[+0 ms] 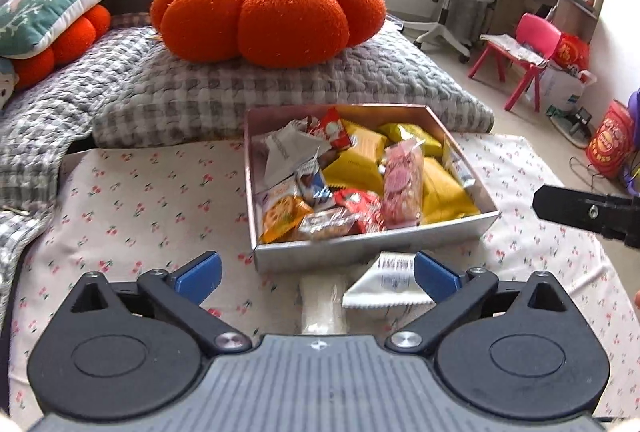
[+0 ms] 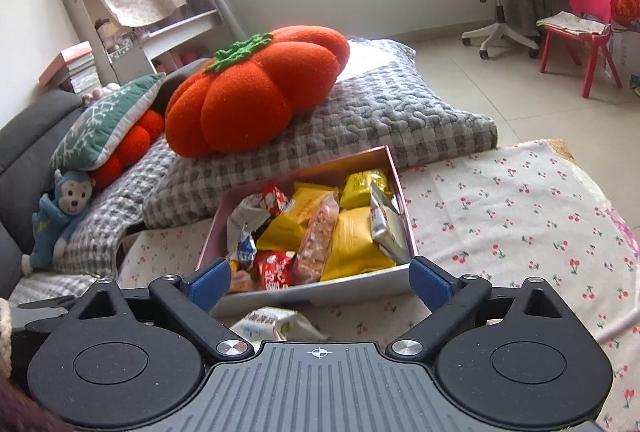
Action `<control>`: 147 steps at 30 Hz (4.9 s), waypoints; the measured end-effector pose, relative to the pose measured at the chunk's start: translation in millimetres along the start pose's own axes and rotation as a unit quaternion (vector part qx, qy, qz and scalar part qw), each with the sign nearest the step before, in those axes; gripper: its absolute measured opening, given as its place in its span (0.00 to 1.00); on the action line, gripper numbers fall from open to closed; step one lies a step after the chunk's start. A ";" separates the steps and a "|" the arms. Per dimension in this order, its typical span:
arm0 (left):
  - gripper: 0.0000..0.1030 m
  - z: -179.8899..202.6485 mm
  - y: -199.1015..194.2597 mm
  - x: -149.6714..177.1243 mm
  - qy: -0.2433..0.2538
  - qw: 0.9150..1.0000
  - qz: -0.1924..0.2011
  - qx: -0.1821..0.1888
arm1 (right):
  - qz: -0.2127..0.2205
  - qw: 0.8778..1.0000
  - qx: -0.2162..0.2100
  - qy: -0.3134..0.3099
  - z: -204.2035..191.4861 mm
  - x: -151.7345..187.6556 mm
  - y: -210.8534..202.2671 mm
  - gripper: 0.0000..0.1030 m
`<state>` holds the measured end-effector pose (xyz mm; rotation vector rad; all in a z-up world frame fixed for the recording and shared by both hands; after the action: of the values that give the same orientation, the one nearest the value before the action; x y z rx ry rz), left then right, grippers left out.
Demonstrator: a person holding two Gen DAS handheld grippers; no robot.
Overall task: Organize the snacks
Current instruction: 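Withdraw both tools toward the clear packet and white triangular bag, then grasp the clear packet with the left tool while the right tool grasps the white triangular bag, then carry the clear packet and white triangular bag over the box with both tools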
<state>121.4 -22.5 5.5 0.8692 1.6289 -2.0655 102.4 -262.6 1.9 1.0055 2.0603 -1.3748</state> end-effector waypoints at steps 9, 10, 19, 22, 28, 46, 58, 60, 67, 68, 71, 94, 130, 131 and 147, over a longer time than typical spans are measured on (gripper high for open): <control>1.00 -2.3 1.0 24.9 -0.012 1.000 -0.021 -0.006 | -0.022 1.000 0.011 -0.006 -0.8 22.5 0.2 0.95; 0.99 -2.6 0.8 29.6 -0.015 1.000 -0.021 -0.008 | -0.026 1.000 0.012 -0.008 -1.1 25.5 1.6 0.95; 0.99 -17.8 19.0 45.3 -0.046 0.998 -0.037 -0.013 | -0.049 0.998 0.043 -0.016 2.2 40.9 11.4 0.95; 0.96 -20.2 26.7 49.8 -0.046 0.998 -0.034 0.006 | -0.057 0.997 0.050 -0.024 1.6 45.1 16.5 0.95; 0.82 -20.9 35.9 49.6 -0.061 0.996 -0.028 0.051 | -0.065 0.996 0.056 -0.035 -2.4 48.4 25.0 0.95; 0.31 -19.1 52.3 54.2 -0.039 0.996 -0.049 0.055 | -0.084 0.995 0.051 0.000 -9.7 46.0 53.8 0.95; 0.24 -34.1 34.5 61.2 -0.033 0.997 -0.062 0.038 | -0.094 0.995 0.029 0.009 -49.9 47.6 85.7 0.95; 0.24 -37.4 32.8 63.0 -0.035 0.997 -0.063 0.038 | -0.095 0.995 0.031 0.012 -54.2 48.4 92.6 0.95; 0.24 -41.4 30.9 66.3 -0.032 0.997 -0.063 0.041 | -0.100 0.994 0.040 -0.010 -57.2 54.8 107.7 0.93; 0.25 -41.4 30.9 66.4 -0.032 0.997 -0.063 0.042 | -0.103 0.994 0.037 -0.009 -55.3 55.5 106.2 0.93; 0.25 -41.3 31.5 66.8 -0.031 0.996 -0.066 0.042 | -0.111 0.993 0.033 -0.018 -50.5 56.4 97.5 0.93; 0.32 -37.1 33.0 71.4 -0.029 0.996 -0.078 0.035 | -0.127 0.992 -0.002 -0.023 -53.8 65.8 86.8 0.93; 0.16 -27.3 23.3 63.3 -0.007 0.998 -0.051 0.034 | -0.128 0.992 0.004 -0.014 -53.5 59.1 73.5 0.46; 0.16 -27.7 22.5 62.8 -0.008 0.998 -0.050 0.036 | -0.128 0.992 0.003 -0.013 -52.8 58.3 72.4 0.46; 0.15 -31.1 -4.1 45.5 -0.038 0.997 -0.005 0.063 | -0.110 0.993 -0.011 0.033 -37.9 41.1 47.9 0.46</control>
<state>92.5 12.4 -26.1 0.8134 1.4795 -2.2008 114.8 -203.6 -40.4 0.8437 2.2870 -1.4393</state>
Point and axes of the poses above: each gripper's, at about its wrist camera, not at the fingertips, and y roughly the way its jaws point, z to its right, x to its underside, the point moved 2 cm from there along y, roughly the way its jaws point, and after that the axes turned 6 degrees about x, right-handed, at the moved point
